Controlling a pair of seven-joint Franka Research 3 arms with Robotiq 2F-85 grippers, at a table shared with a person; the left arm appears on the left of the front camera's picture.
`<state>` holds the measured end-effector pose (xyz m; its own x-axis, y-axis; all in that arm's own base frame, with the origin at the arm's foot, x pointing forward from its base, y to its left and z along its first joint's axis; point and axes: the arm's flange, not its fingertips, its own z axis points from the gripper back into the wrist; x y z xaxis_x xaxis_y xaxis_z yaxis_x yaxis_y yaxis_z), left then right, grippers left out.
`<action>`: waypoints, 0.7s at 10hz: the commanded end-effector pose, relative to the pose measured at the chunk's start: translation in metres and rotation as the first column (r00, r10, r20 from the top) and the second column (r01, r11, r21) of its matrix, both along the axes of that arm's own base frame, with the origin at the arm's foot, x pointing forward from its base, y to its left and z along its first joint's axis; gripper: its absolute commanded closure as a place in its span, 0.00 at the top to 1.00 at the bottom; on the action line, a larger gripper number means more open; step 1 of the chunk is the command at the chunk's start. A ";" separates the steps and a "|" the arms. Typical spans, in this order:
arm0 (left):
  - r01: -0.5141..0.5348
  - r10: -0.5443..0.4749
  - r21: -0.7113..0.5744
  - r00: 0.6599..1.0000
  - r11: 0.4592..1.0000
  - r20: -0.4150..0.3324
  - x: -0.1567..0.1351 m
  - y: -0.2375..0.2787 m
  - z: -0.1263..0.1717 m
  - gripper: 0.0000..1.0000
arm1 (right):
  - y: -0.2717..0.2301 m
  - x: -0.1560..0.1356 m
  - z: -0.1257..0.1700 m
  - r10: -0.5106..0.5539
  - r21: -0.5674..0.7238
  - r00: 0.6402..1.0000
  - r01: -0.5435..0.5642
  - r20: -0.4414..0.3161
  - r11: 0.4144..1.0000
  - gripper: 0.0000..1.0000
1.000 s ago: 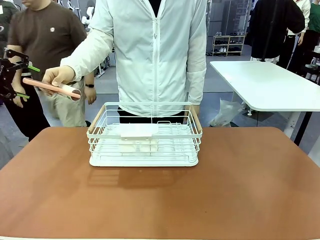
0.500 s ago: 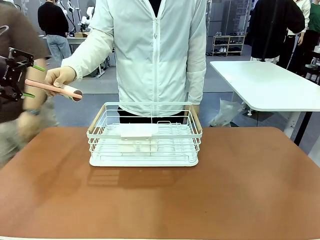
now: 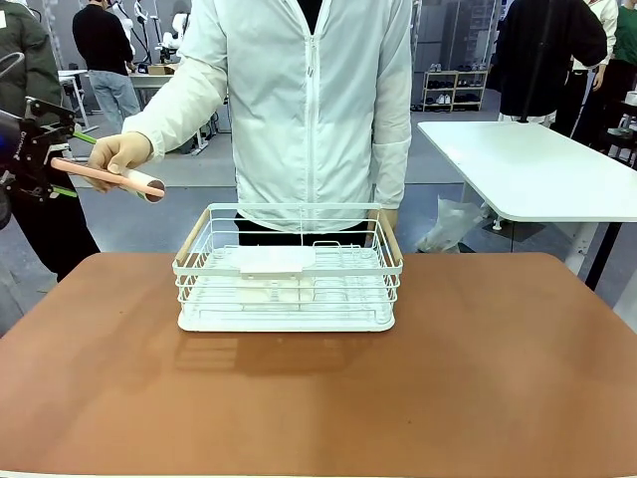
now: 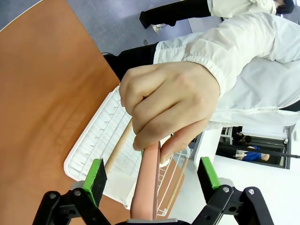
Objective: Clean the table.
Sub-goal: Pick up the Lint Roller when the human hands it over.
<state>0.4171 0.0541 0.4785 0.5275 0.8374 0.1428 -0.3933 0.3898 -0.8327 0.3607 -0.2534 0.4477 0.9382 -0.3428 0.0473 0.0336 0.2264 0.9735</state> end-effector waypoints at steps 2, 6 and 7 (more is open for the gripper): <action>-0.016 0.016 0.013 1.000 1.000 0.025 0.008 -0.002 -0.009 1.00 | -0.001 -0.002 0.002 0.001 -0.001 1.000 -0.001 0.003 1.000 1.00; -0.016 0.015 0.013 0.999 1.000 0.035 0.010 -0.003 -0.011 0.81 | -0.001 -0.002 0.002 0.001 -0.001 1.000 -0.001 0.003 1.000 1.00; -0.011 0.011 0.016 0.999 1.000 0.034 0.010 -0.004 -0.011 0.72 | -0.001 -0.002 0.002 0.001 -0.001 1.000 -0.001 0.003 1.000 1.00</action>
